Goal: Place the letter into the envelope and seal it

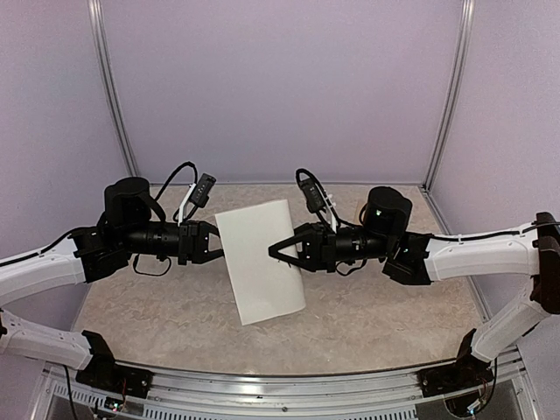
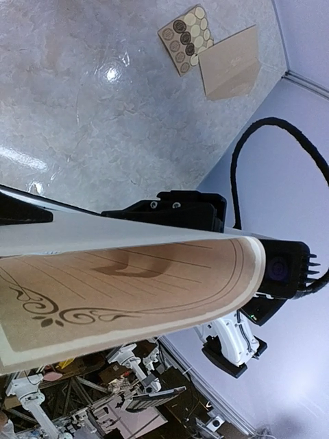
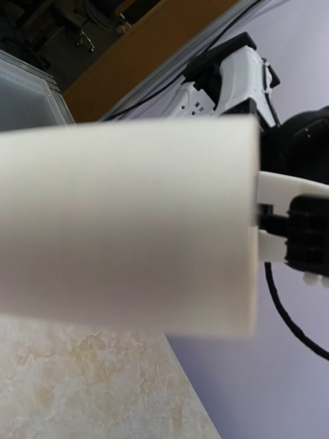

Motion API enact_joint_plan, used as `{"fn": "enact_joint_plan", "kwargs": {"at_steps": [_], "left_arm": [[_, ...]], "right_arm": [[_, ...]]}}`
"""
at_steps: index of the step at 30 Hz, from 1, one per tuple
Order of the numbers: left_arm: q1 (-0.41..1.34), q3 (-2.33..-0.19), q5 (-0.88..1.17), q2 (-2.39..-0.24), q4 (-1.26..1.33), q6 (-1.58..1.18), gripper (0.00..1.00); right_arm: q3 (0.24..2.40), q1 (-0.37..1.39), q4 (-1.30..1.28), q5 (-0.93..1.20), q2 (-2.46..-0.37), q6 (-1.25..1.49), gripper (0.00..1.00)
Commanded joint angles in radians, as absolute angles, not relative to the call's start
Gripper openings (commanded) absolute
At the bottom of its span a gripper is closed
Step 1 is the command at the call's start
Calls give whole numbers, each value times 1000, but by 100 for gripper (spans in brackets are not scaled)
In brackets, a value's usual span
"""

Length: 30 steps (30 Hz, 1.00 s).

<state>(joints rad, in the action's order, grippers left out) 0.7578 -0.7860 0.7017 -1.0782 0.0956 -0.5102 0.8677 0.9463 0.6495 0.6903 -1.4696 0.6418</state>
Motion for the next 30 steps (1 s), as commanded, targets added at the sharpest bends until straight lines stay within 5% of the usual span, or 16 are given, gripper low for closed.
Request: {"fn": "enact_joint_plan", "kwargs": {"at_steps": [1,30], "left_arm": [[753,-795,718,-1078,106,-497,0],[756,-789,727,-1089,118,-503,0]], "right_arm": [[879,938,675,720,-1483,646,34],[885,938,727,729,-1501,678,24]]}}
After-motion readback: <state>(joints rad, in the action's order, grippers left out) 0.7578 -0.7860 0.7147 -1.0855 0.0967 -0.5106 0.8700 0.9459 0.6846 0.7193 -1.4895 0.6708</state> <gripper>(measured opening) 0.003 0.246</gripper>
